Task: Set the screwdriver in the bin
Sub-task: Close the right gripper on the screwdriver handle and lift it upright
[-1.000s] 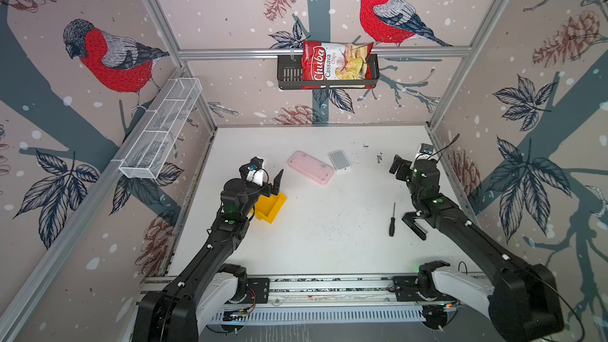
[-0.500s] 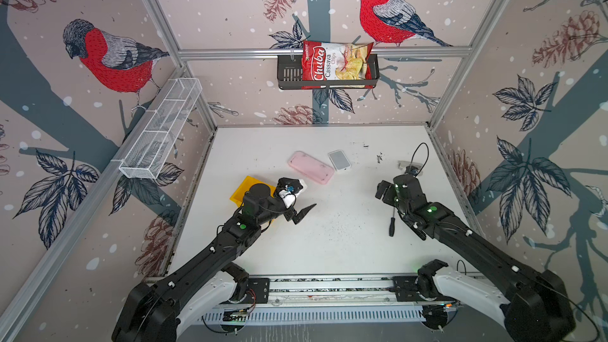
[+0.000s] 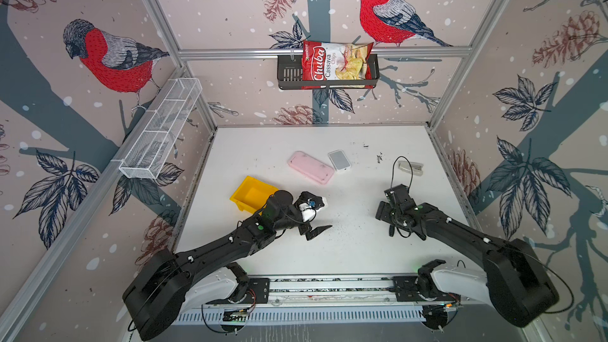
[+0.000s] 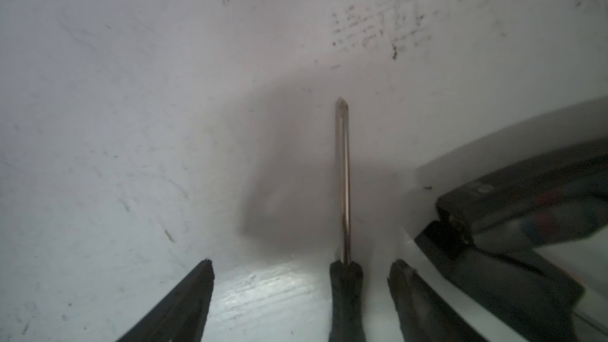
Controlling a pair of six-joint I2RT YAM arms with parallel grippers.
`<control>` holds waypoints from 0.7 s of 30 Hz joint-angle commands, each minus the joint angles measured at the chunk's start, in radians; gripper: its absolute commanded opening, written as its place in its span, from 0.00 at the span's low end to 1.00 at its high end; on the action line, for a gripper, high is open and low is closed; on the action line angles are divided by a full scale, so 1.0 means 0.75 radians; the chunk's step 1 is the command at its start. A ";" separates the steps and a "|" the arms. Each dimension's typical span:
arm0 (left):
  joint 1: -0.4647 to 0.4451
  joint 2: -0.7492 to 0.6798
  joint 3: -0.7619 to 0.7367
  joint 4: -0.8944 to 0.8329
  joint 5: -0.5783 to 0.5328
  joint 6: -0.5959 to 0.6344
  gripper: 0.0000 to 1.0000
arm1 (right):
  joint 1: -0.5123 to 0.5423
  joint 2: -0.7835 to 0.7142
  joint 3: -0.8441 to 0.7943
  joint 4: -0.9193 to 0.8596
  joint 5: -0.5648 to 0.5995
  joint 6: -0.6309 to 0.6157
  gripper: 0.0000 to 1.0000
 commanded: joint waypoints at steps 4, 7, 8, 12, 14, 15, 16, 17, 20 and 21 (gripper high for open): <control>-0.003 0.011 0.015 0.037 -0.053 0.036 0.98 | 0.000 0.013 -0.048 -0.053 -0.013 0.009 0.72; -0.004 0.013 0.021 0.021 -0.065 0.043 0.98 | 0.007 0.003 -0.064 -0.070 -0.034 0.026 0.64; -0.004 0.011 0.016 0.031 -0.065 0.042 0.98 | 0.011 -0.003 -0.065 -0.080 -0.039 0.033 0.62; -0.004 0.010 0.000 0.052 -0.078 0.039 0.98 | 0.027 -0.036 -0.077 -0.099 -0.046 0.057 0.48; -0.003 0.013 0.000 0.057 -0.085 0.042 0.98 | 0.027 -0.040 -0.087 -0.088 -0.046 0.059 0.40; -0.003 0.015 0.001 0.057 -0.087 0.046 0.98 | 0.026 -0.037 -0.086 -0.088 -0.042 0.059 0.38; -0.003 0.018 0.006 0.055 -0.090 0.048 0.98 | 0.027 -0.030 -0.082 -0.088 -0.043 0.058 0.34; -0.003 0.020 0.012 0.050 -0.090 0.050 0.98 | 0.026 -0.025 -0.078 -0.091 -0.041 0.054 0.32; -0.004 0.027 0.029 0.044 -0.087 0.060 0.98 | 0.026 -0.015 -0.067 -0.109 -0.022 0.041 0.23; -0.004 0.030 0.034 0.042 -0.087 0.065 0.98 | 0.026 -0.017 -0.067 -0.115 -0.014 0.037 0.20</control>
